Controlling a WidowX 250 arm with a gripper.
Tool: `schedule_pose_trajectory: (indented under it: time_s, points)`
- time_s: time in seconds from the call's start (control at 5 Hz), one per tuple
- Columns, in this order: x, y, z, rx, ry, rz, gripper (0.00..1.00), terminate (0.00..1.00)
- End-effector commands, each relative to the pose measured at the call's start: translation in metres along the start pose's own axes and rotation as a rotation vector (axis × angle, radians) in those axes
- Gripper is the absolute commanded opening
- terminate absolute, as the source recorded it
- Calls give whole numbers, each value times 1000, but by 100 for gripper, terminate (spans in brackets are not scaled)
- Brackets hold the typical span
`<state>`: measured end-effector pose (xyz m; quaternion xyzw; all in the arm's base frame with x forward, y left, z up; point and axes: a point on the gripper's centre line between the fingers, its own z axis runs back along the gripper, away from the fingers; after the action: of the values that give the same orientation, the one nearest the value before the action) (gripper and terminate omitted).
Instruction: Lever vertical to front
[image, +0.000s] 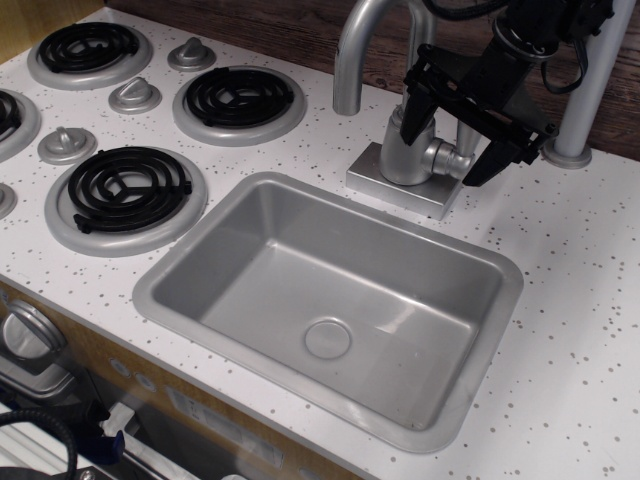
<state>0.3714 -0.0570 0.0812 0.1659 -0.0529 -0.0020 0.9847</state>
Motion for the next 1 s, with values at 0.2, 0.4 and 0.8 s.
schedule_pose_trajectory:
  time_s: [0.2,0.4,0.8]
  points:
    - [12,3,12,43,-84,-33,100,0]
    - [26,5,22,68,-164,-76,100,0]
    - [48,0,27,38,-178,-124,100,0]
